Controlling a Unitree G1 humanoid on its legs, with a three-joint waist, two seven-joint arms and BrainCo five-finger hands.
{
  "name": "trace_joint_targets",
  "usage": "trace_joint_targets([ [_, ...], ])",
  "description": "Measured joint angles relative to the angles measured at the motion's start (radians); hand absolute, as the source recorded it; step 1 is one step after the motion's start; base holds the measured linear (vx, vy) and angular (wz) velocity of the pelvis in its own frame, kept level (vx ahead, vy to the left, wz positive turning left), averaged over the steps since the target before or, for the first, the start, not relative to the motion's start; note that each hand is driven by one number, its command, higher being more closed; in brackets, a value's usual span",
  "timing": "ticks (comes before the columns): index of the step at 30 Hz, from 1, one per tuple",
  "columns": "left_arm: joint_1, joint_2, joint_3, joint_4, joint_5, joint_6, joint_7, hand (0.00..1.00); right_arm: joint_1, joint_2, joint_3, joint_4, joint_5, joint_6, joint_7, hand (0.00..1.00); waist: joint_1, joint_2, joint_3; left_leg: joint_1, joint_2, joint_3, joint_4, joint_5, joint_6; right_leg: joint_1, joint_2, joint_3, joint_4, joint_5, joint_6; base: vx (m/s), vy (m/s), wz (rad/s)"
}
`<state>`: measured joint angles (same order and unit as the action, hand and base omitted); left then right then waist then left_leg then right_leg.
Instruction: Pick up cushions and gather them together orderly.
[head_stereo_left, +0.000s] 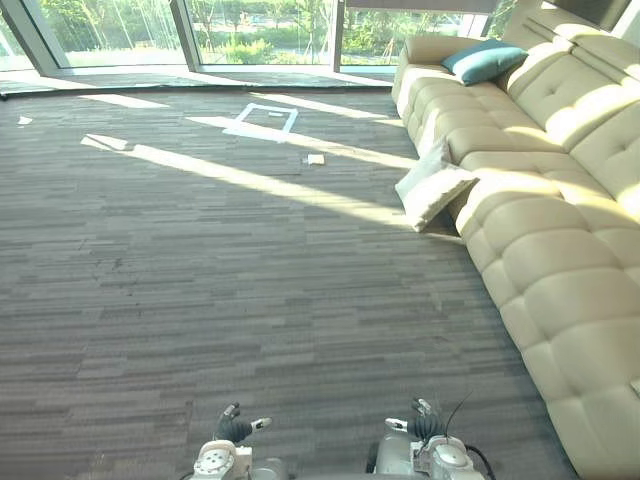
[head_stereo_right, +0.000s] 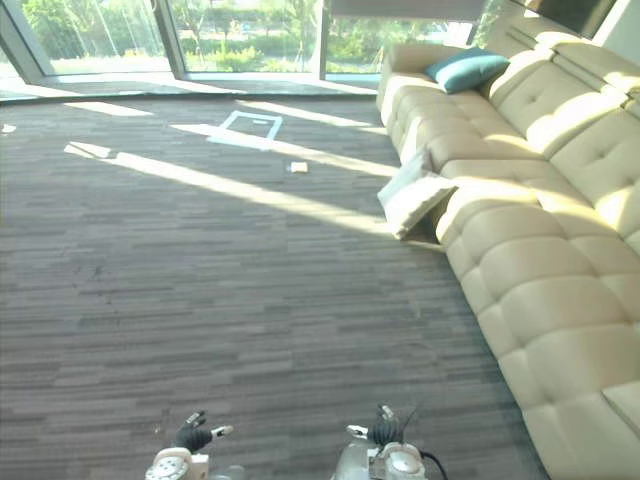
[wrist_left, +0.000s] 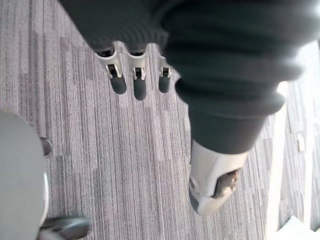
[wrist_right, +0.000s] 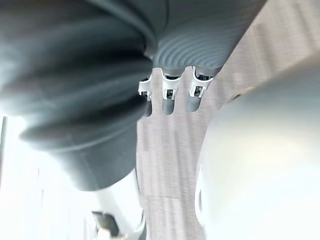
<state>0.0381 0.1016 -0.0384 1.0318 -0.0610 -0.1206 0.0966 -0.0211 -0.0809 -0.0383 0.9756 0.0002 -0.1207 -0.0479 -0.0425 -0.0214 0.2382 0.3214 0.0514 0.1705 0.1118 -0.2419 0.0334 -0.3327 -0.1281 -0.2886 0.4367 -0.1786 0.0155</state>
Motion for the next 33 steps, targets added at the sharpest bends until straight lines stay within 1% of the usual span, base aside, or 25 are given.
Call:
trace_joint_targets([
  [1,0.016,0.009,0.001,-0.001,0.001,-0.003,0.0,0.0,0.007,0.001,0.003,-0.001,0.0,0.001,0.0,0.0,-0.007,-0.023,-0.009,0.045,-0.022,-0.008,-0.024,-0.011,-0.018,0.002,0.001,0.01,-0.181,0.095,0.015,0.88,-0.237,0.63],
  [2,0.017,0.0,0.012,0.012,0.001,0.0,0.0,0.0,0.01,-0.006,-0.008,-0.009,0.001,-0.001,0.0,0.0,-0.015,-0.014,-0.014,0.097,-0.004,-0.032,-0.013,-0.037,-0.06,-0.015,0.009,0.063,-0.079,0.219,-0.027,0.74,-0.205,0.46],
  [3,0.017,-0.007,0.016,0.014,0.001,-0.001,0.0,0.0,0.009,-0.009,-0.01,-0.009,0.0,-0.001,0.0,0.0,-0.013,-0.004,-0.017,0.101,0.002,-0.034,0.0,-0.037,-0.06,-0.029,0.01,0.067,-0.032,0.195,-0.046,0.7,-0.225,0.22],
  [4,0.018,-0.04,0.02,0.019,0.002,-0.002,0.0,0.0,0.003,-0.023,-0.027,-0.009,0.0,0.0,0.0,0.0,-0.01,0.036,-0.03,0.066,0.033,-0.048,0.114,-0.032,-0.067,-0.046,0.021,0.061,0.067,0.101,-0.063,0.63,-0.238,0.04],
  [6,0.012,-0.051,0.052,0.02,0.003,-0.001,-0.003,0.0,0.002,-0.035,-0.044,-0.016,0.0,0.007,0.0,0.0,-0.016,0.072,-0.024,-0.035,0.082,-0.077,0.39,0.035,-0.155,0.002,0.035,0.026,0.096,0.022,-0.072,0.76,-0.277,0.13],
  [7,0.014,-0.066,0.092,0.016,0.003,-0.001,-0.003,0.0,0.005,-0.03,-0.042,-0.016,0.0,0.017,-0.002,0.0,-0.014,0.083,-0.013,-0.139,0.133,-0.101,0.662,0.144,-0.232,0.084,0.069,0.023,0.065,-0.005,-0.095,0.62,-0.176,0.05],
  [8,0.02,-0.071,0.118,0.001,0.011,-0.001,-0.003,0.0,0.014,-0.029,-0.038,-0.011,0.0,0.03,-0.003,0.0,-0.01,0.095,-0.009,-0.22,0.189,-0.066,0.878,0.134,-0.238,0.177,0.106,0.023,0.018,-0.025,-0.107,0.49,-0.126,-0.06],
  [9,0.025,-0.07,0.12,-0.005,0.013,-0.002,-0.003,0.0,0.019,-0.025,-0.037,-0.006,0.001,0.031,-0.003,0.0,-0.005,0.094,-0.009,-0.24,0.206,-0.05,0.933,0.121,-0.235,0.215,0.114,0.023,-0.001,-0.029,-0.113,0.6,-0.113,-0.19],
  [10,0.031,-0.061,0.131,-0.025,0.018,-0.003,-0.004,0.0,0.028,-0.007,-0.039,0.003,0.002,0.033,-0.007,0.0,0.003,0.076,-0.004,-0.297,0.236,0.017,1.001,0.077,-0.184,0.321,0.121,0.025,-0.07,-0.042,-0.114,0.44,-0.087,-0.1],
  [11,0.031,-0.053,0.13,-0.028,0.019,-0.003,-0.004,0.0,0.031,-0.002,-0.039,0.006,0.002,0.033,-0.008,0.0,0.002,0.067,-0.006,-0.321,0.242,0.041,0.995,0.063,-0.17,0.351,0.121,0.028,-0.098,-0.045,-0.113,0.64,-0.137,-0.16],
  [13,0.03,-0.045,0.128,-0.048,0.018,-0.009,-0.007,0.0,0.035,0.0,-0.038,0.034,0.002,0.039,-0.009,0.0,0.017,0.05,-0.009,-0.447,0.233,0.152,0.816,-0.003,-0.134,0.482,0.12,0.071,-0.228,-0.032,-0.092,0.51,-0.084,-0.37],
  [15,0.025,-0.046,0.127,-0.06,0.017,-0.023,-0.008,0.0,0.031,0.001,-0.04,0.043,0.001,0.043,-0.012,0.0,0.037,0.046,-0.007,-0.506,0.185,0.153,0.6,-0.011,-0.137,0.532,0.109,0.105,-0.273,-0.03,-0.088,0.55,0.045,-0.69],
  [16,0.021,-0.044,0.125,-0.066,0.018,-0.026,-0.006,0.0,0.036,0.005,-0.043,0.046,0.001,0.042,-0.013,0.0,0.045,0.037,-0.001,-0.521,0.124,0.117,0.369,0.027,-0.148,0.573,0.09,0.123,-0.306,-0.031,-0.072,0.54,0.107,-0.75],
  [18,0.022,-0.045,0.107,-0.066,0.016,-0.026,0.004,0.0,0.041,0.001,-0.041,0.05,0.0,0.039,-0.014,0.0,0.046,0.046,-0.005,-0.531,0.081,0.059,0.111,0.13,-0.162,0.621,0.087,0.16,-0.353,-0.054,-0.03,0.54,0.23,-0.8],
  [19,0.021,-0.044,0.098,-0.067,0.007,-0.03,0.007,0.0,0.041,-0.001,-0.037,0.061,0.0,0.039,-0.019,0.0,0.053,0.053,-0.007,-0.551,0.082,0.028,0.12,0.231,-0.126,0.658,0.085,0.19,-0.365,-0.091,0.005,0.5,0.271,-0.83],
  [20,0.021,-0.042,0.097,-0.067,0.007,-0.03,0.007,0.0,0.041,-0.001,-0.037,0.065,0.0,0.04,-0.021,0.0,0.055,0.051,-0.01,-0.551,0.077,0.028,0.139,0.259,-0.114,0.668,0.078,0.199,-0.362,-0.096,0.013,0.65,0.363,-0.7],
  [21,0.018,-0.027,0.094,-0.064,0.009,-0.029,0.006,0.0,0.046,0.016,-0.035,0.064,-0.001,0.038,-0.021,0.0,0.048,0.021,-0.03,-0.578,0.052,0.037,0.224,0.217,-0.078,0.652,0.041,0.216,-0.301,-0.111,0.027,0.45,0.219,-0.34],
  [22,0.014,-0.021,0.089,-0.057,0.01,-0.027,0.006,0.0,0.049,0.023,-0.037,0.061,-0.001,0.035,-0.022,0.0,0.043,0.011,-0.037,-0.587,0.041,0.039,0.255,0.181,-0.065,0.619,0.024,0.219,-0.235,-0.112,0.03,0.79,0.381,-0.3],
  [23,0.006,-0.008,0.08,-0.046,0.01,-0.026,0.004,0.0,0.049,0.032,-0.037,0.06,-0.001,0.031,-0.02,0.0,0.045,-0.012,-0.046,-0.574,0.016,0.058,0.273,0.128,-0.048,0.506,-0.023,0.234,0.016,-0.119,0.044,0.46,0.211,-0.1],
  [24,0.004,-0.006,0.078,-0.045,0.01,-0.026,0.003,0.0,0.048,0.034,-0.036,0.06,-0.001,0.031,-0.02,0.0,0.045,-0.018,-0.045,-0.569,0.009,0.062,0.274,0.124,-0.045,0.488,-0.031,0.237,0.059,-0.116,0.048,0.56,0.258,-0.03],
  [25,-0.009,0.007,0.072,-0.037,0.011,-0.024,0.003,0.0,0.04,0.042,-0.035,0.06,-0.001,0.031,-0.018,0.0,0.043,-0.047,-0.036,-0.522,-0.031,0.074,0.275,0.085,-0.028,0.395,-0.083,0.255,0.298,-0.067,0.1,0.56,0.192,0.13],
  [26,-0.022,0.013,0.062,-0.016,0.011,-0.013,0.008,0.0,0.031,0.04,-0.031,0.06,-0.002,0.03,-0.011,0.0,0.043,-0.053,-0.027,-0.448,-0.056,0.075,0.276,0.031,-0.013,0.33,-0.121,0.234,0.508,-0.062,0.103,0.56,0.192,0.13],
  [27,-0.02,0.013,0.055,-0.012,0.011,-0.01,0.008,0.0,0.032,0.038,-0.029,0.059,-0.002,0.03,-0.011,0.0,0.042,-0.051,-0.026,-0.422,-0.058,0.074,0.272,0.017,-0.01,0.315,-0.13,0.217,0.553,-0.07,0.09,0.67,0.161,0.04],
  [29,-0.011,0.012,0.025,-0.006,0.01,-0.002,0.008,0.0,0.032,0.022,-0.005,0.046,-0.002,0.024,-0.012,0.0,0.039,-0.031,-0.019,-0.243,-0.057,0.093,0.175,-0.011,-0.007,0.227,-0.152,0.091,0.613,-0.135,0.012,0.6,0.092,-0.13],
  [33,-0.008,0.006,-0.002,0.001,0.011,0.002,0.006,0.0,0.009,0.004,0.006,0.015,-0.003,0.01,-0.011,0.0,0.018,-0.005,-0.007,-0.099,-0.006,0.15,0.054,-0.011,-0.013,0.062,-0.118,-0.121,0.394,-0.17,-0.01,0.54,-0.009,-0.25],
])
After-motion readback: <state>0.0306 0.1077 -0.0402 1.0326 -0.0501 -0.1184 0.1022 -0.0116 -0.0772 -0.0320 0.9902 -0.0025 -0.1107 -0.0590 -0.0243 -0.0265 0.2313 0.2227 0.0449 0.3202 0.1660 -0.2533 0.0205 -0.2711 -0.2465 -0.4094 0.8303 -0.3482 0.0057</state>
